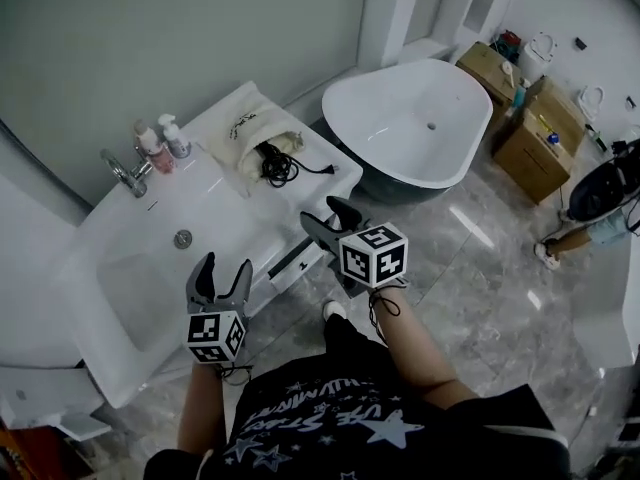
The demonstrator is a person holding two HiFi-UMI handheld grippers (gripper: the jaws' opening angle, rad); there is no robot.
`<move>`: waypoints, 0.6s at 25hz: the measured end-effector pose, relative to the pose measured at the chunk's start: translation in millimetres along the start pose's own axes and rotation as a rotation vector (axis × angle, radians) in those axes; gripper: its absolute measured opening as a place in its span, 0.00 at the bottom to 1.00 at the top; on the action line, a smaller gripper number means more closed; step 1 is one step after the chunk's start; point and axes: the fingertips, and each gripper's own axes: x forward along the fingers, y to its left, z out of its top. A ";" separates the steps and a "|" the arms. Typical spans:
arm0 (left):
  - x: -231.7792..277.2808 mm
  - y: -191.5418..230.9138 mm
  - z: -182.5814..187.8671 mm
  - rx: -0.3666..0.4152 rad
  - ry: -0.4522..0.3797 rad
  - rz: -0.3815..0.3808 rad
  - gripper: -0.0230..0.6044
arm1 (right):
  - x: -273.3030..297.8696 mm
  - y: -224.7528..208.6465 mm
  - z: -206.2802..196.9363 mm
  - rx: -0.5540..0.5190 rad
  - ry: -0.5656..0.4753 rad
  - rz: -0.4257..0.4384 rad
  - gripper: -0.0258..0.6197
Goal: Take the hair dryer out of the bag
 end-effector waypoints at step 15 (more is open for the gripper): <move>153.3 32.2 21.4 -0.035 0.072 0.298 0.36 | 98.7 -89.6 18.0 -0.027 0.176 0.260 0.44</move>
